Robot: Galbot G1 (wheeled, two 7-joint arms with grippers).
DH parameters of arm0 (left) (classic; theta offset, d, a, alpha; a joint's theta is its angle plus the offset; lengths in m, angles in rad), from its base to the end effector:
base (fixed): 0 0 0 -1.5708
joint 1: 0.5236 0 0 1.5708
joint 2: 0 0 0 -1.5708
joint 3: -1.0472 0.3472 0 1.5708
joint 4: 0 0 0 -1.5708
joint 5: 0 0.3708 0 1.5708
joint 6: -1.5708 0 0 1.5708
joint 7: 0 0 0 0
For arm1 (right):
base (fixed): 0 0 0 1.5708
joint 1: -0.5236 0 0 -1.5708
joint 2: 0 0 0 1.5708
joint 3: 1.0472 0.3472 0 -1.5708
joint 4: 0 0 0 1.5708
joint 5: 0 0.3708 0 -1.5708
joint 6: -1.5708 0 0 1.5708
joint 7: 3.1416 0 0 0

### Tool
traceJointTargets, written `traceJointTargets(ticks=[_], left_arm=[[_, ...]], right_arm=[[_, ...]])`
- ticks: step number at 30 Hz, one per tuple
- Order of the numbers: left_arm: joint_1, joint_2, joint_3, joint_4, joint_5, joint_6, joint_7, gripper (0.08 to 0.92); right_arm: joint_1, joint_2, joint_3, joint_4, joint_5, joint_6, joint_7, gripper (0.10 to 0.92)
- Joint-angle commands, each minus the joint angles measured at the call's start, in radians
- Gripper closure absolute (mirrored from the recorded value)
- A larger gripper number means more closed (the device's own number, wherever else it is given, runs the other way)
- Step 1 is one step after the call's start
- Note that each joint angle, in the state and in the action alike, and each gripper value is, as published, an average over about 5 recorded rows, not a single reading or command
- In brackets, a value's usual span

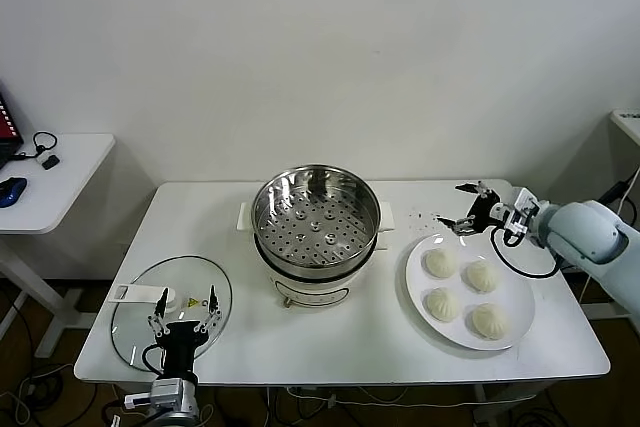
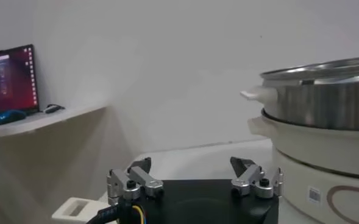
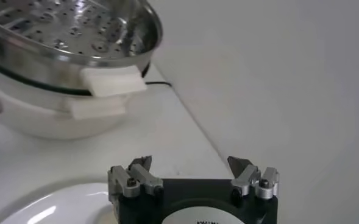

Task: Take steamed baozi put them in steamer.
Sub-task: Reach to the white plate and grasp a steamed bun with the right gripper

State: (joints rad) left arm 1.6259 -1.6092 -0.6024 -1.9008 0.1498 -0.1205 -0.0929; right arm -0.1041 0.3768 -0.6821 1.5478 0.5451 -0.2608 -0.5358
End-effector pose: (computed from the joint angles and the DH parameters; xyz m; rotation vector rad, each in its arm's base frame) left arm 0.1681 0.0189 -0.3821 0.2293 -2.9948 -0.2392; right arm 0.4443 -0.2034 -0.1588 1.0057 -2.1973 0.9987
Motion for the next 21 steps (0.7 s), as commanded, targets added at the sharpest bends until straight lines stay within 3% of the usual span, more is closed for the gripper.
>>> traceJointTargets(ticks=[1,13,21], left_arm=[[0.001,-0.049,0.006,0.005,-0.002,-0.004,-0.001,0.177],[-0.002,-0.049,0.017,0.009,-0.008,-0.015,-0.005,0.177],[-0.006,-0.049,0.041,0.011,-0.006,-0.016,-0.006,0.177]], right_arm=[[0.488,-0.029,-0.513,-0.072,0.059,0.020,-0.176,0.203],[0.915,0.141,-1.061,-0.195,0.076,0.128,-0.349,0.203],[0.958,0.299,-1.153,-0.276,0.099,0.164,-0.423,0.203]])
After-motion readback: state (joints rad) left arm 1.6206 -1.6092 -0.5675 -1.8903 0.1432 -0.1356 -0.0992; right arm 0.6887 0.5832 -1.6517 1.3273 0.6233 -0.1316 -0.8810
